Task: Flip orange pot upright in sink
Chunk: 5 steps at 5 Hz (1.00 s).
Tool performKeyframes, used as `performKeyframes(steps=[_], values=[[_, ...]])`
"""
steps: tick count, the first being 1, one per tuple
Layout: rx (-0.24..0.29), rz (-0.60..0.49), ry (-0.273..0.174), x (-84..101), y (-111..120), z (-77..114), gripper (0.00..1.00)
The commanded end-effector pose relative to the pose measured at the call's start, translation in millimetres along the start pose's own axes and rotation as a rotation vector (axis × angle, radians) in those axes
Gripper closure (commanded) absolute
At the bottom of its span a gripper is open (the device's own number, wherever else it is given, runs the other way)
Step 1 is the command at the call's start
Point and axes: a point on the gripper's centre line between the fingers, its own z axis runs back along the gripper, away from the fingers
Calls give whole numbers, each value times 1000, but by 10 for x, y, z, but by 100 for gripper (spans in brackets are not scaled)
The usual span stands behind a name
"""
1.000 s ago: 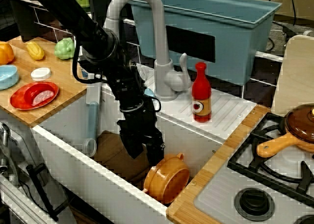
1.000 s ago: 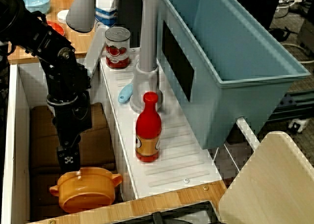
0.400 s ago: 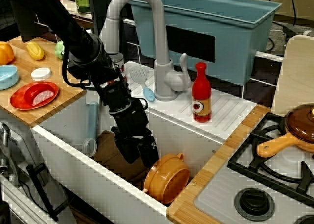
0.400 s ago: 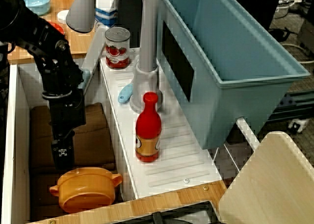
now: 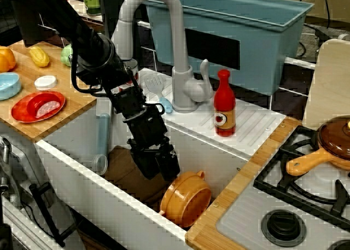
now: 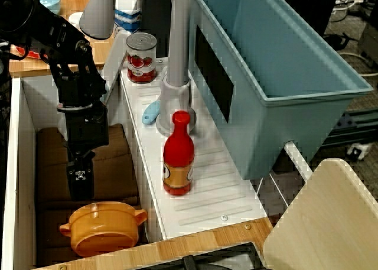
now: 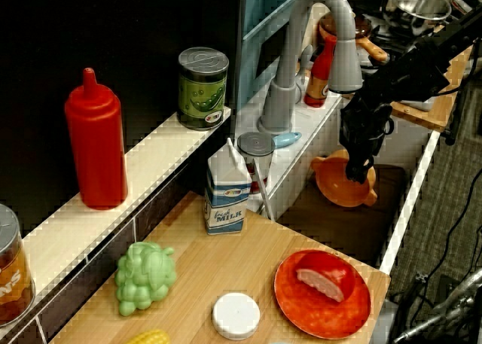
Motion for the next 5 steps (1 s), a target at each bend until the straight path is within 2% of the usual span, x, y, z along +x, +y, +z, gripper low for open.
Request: performKeyframes(steps=[1, 2, 3, 4, 5], values=[[-41, -11, -14, 74, -17, 6, 0], [-44, -7, -11, 62, 1, -32, 0], [-70, 7, -10, 26, -5, -102, 0], [-82, 27, 7, -48, -45, -229, 0], [-101, 30, 16, -74, -104, -259, 0]])
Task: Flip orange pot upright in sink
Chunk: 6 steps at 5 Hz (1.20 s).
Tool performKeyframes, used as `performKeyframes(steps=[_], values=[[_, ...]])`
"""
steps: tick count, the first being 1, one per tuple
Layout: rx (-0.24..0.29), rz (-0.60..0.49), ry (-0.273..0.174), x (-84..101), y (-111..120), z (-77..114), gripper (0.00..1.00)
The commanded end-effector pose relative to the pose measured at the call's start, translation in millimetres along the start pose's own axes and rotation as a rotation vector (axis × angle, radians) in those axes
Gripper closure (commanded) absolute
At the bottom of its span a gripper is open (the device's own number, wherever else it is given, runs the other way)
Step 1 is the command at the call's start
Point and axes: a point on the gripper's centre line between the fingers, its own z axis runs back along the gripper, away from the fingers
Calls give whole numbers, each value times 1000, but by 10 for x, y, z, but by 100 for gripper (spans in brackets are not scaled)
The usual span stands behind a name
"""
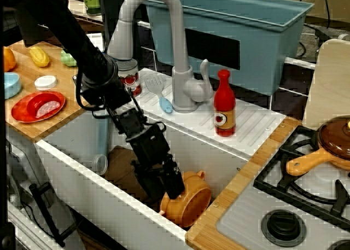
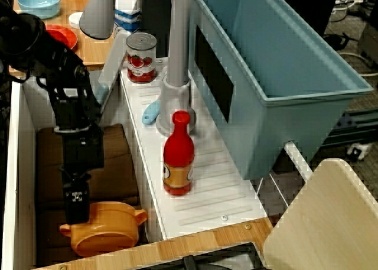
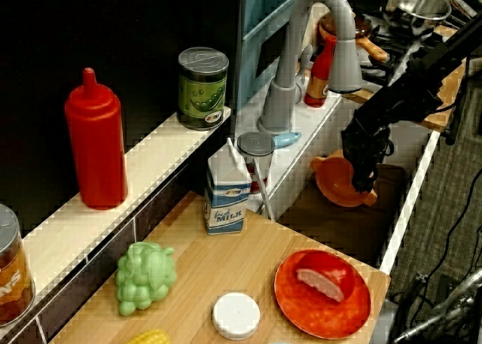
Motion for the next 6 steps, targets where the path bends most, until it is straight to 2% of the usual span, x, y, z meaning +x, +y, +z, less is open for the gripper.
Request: performKeyframes(steps=[1, 2, 3, 4, 5, 6], values=[[-20, -7, -3, 6, -81, -12, 0], [-16, 16, 0, 9, -49, -47, 100], [-26, 26, 0, 23, -51, -26, 100], [2, 39, -16, 5, -67, -16, 100], [236, 48, -83, -56, -142, -21, 100], [487, 63, -55, -111, -242, 71, 100]])
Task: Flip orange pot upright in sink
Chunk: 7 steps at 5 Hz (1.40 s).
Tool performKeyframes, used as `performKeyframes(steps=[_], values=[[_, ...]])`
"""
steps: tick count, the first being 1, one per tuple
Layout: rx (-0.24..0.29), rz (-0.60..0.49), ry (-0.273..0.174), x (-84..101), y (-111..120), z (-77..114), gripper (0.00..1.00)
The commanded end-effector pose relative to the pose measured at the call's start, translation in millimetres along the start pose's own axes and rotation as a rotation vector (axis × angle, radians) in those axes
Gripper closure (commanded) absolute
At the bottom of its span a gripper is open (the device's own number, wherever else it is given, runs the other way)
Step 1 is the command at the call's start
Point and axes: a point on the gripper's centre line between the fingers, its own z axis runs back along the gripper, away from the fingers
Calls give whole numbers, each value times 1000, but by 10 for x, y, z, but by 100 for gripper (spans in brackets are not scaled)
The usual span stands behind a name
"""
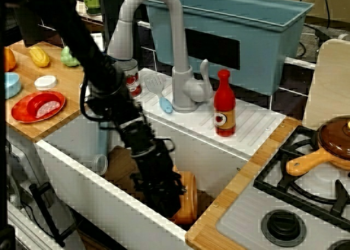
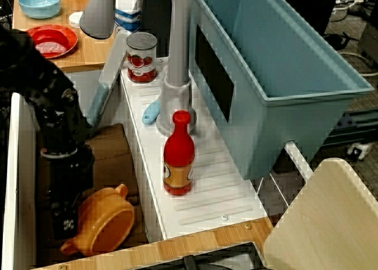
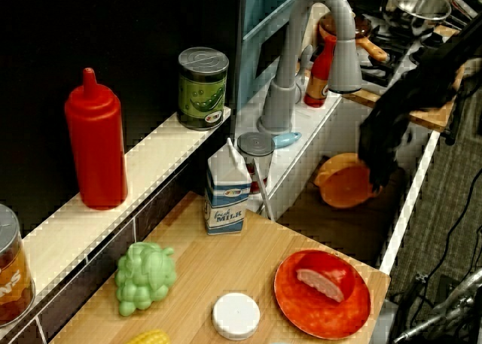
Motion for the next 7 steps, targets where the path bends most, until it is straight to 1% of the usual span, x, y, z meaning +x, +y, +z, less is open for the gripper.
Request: performKeyframes(steps=[1, 2, 3, 7], values=[[363, -48, 2, -14, -264, 457, 100], [479, -45, 54, -22, -388, 484, 100], [485, -11, 141, 14, -316, 437, 0], [485, -11, 141, 14, -316, 437, 0]])
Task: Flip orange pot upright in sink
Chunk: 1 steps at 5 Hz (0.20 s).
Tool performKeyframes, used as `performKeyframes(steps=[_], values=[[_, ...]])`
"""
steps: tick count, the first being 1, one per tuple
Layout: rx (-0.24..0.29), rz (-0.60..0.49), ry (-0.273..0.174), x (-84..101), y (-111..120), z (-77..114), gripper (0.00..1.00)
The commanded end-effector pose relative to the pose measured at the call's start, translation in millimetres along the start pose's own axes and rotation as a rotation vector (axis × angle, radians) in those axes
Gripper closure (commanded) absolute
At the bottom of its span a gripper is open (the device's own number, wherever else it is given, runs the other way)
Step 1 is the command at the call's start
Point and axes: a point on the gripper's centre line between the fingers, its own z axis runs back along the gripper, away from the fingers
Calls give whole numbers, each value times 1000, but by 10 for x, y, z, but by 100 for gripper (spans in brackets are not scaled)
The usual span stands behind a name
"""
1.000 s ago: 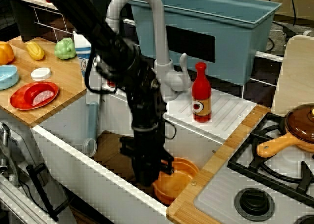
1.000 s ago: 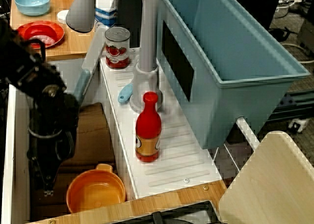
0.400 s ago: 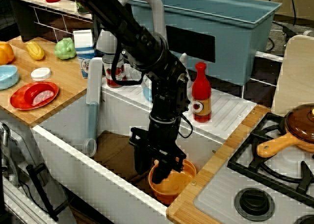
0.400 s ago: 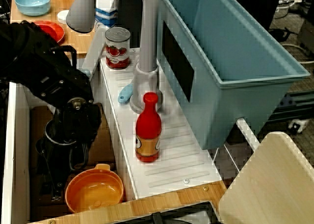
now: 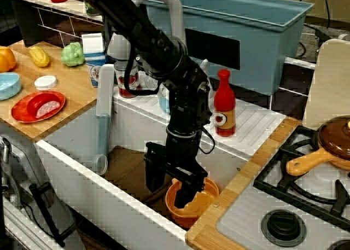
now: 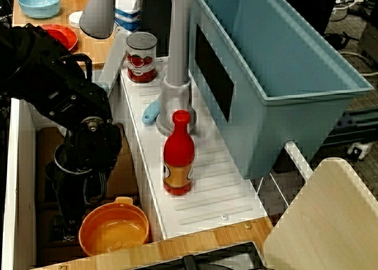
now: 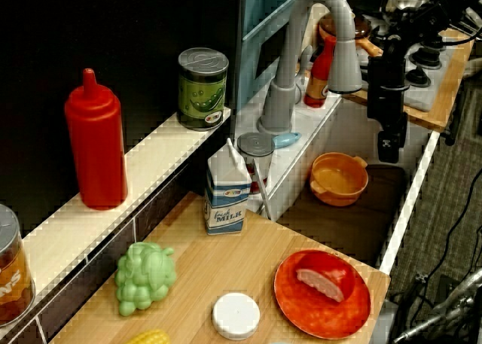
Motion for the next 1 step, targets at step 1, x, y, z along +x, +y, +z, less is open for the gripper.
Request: performKeyframes(steps=[1], values=[[6, 5, -37, 71, 27, 99, 0]])
